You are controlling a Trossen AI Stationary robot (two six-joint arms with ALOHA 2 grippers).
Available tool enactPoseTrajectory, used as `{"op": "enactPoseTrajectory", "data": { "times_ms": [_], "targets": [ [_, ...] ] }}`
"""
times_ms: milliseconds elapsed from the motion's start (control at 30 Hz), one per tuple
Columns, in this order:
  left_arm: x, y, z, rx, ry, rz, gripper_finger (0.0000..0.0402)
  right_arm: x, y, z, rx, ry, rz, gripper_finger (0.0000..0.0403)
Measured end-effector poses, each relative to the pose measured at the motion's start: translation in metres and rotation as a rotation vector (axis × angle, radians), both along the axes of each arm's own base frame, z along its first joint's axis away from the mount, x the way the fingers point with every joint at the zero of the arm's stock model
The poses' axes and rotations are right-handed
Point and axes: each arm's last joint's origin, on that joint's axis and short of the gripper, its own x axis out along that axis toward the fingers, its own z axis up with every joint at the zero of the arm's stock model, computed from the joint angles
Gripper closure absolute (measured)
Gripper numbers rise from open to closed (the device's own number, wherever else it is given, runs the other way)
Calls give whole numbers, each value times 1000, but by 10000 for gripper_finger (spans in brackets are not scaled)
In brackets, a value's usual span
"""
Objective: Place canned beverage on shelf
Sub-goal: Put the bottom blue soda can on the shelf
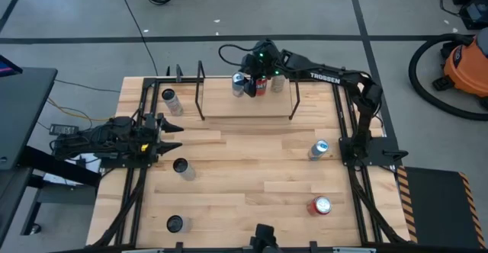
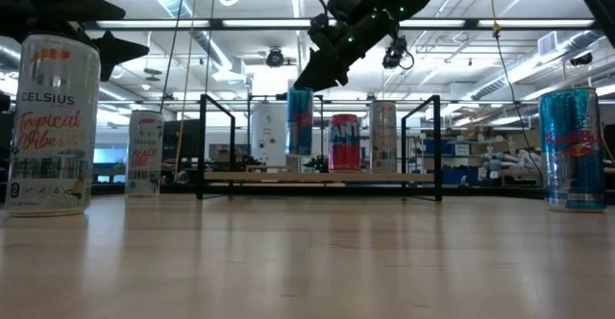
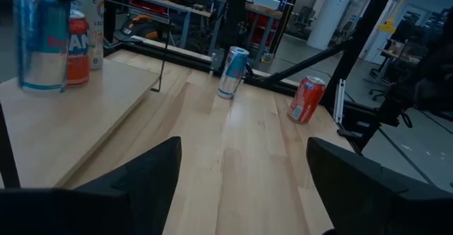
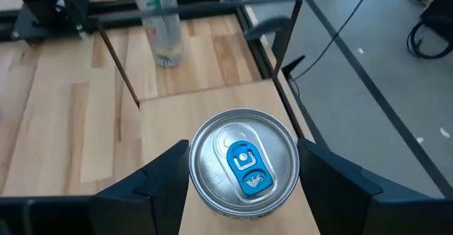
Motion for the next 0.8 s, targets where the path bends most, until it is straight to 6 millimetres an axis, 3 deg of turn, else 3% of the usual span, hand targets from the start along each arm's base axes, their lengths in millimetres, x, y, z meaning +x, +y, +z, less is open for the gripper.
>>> {"op": "enactPoseTrajectory", "data": {
  "times_ms": [333, 800],
  "targets": [
    [0, 0, 0, 0, 3, 0, 92, 8, -5, -21, 20, 50, -13, 160],
    [0, 0, 0, 1, 1, 0, 92, 5, -15, -24, 42, 35, -4, 145]
  ]
}}
